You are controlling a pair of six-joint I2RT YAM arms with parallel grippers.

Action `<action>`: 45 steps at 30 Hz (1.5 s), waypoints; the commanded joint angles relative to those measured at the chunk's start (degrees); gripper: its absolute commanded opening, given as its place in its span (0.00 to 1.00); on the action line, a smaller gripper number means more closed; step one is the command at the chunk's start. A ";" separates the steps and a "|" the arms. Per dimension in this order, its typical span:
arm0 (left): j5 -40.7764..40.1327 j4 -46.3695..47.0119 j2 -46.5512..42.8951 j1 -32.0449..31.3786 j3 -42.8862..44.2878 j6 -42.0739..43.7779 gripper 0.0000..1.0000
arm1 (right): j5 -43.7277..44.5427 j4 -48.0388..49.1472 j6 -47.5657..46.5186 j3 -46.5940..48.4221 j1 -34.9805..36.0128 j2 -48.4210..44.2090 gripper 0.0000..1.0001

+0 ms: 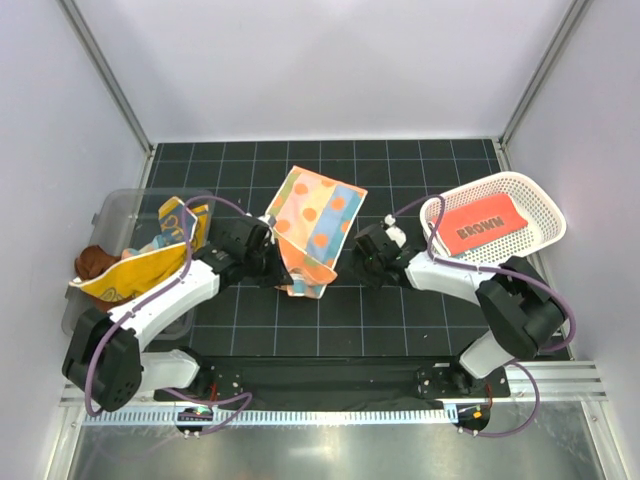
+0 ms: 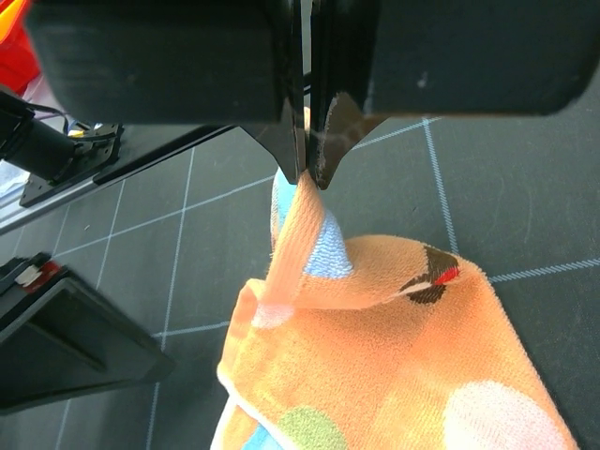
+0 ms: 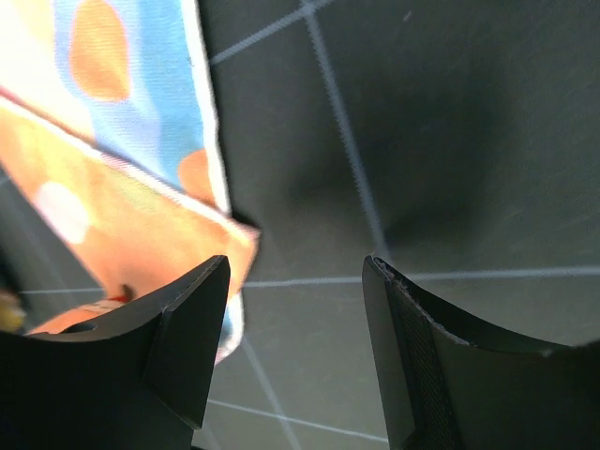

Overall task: Fold and stack the towels
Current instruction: Flatten out the crumpled towel

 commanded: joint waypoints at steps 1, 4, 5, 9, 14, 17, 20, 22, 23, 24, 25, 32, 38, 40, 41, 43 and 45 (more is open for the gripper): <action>-0.92 3.67 -2.44 -0.18 -0.42 -0.83 0.00 | 2.48 7.27 12.27 -1.43 3.15 -2.75 0.66; -0.92 4.02 -2.88 -0.27 -1.21 -1.09 0.00 | 4.42 8.51 17.80 -1.70 4.65 -2.66 0.65; -0.83 4.11 -2.88 -0.27 -1.56 -1.10 0.00 | 4.86 8.60 19.31 -1.79 5.53 -2.49 0.65; -0.74 4.55 -3.41 -0.27 -2.18 -1.36 0.00 | 6.88 9.05 24.33 -1.01 7.47 0.14 0.63; -0.92 4.55 -4.20 -0.27 -2.71 -1.45 0.00 | 8.65 8.78 28.80 -1.08 8.53 2.61 0.61; -1.09 4.55 -4.81 -0.27 -2.97 -1.45 0.00 | 8.82 10.71 30.31 -1.88 8.70 4.10 0.58; -1.09 4.55 -4.90 -0.27 -3.06 -1.45 0.00 | 8.99 13.44 30.75 -2.32 8.70 5.51 0.56; -1.27 4.55 -4.99 -0.27 -3.24 -1.45 0.00 | 10.05 13.79 31.01 -2.49 8.61 6.30 0.54; -1.10 4.55 -4.99 -0.27 -3.24 -1.45 0.00 | 10.31 14.05 31.36 -2.58 8.61 6.57 0.53; -1.09 4.55 -4.99 -0.27 -3.24 -1.53 0.00 | 10.23 16.06 31.89 -3.10 8.70 7.00 0.52; -1.09 4.64 -4.82 -0.27 -3.24 -1.53 0.00 | 10.14 17.03 32.42 -3.37 8.61 7.79 0.50; -1.27 4.73 -4.81 -0.27 -3.24 -1.45 0.00 | 9.26 18.80 32.34 -2.93 8.70 8.86 0.03; -4.34 -2.55 -5.52 -0.27 7.44 6.01 0.00 | 24.51 4.13 11.38 1.63 8.53 -6.05 0.01; -5.05 -7.65 -5.52 -0.27 12.82 10.74 0.00 | 26.91 3.42 1.18 3.12 8.61 -15.72 0.01; -4.79 -9.06 -5.34 -0.27 15.98 12.25 0.00 | 29.19 0.90 -6.61 5.83 8.53 -18.54 0.01; -4.09 -12.92 -4.99 -0.27 24.33 15.49 0.00 | 32.53 -2.28 -15.77 11.97 8.61 -25.67 0.01; -3.30 -14.95 -5.16 -0.45 31.19 16.92 0.00 | 32.38 -6.06 -20.82 16.38 8.53 -30.32 0.01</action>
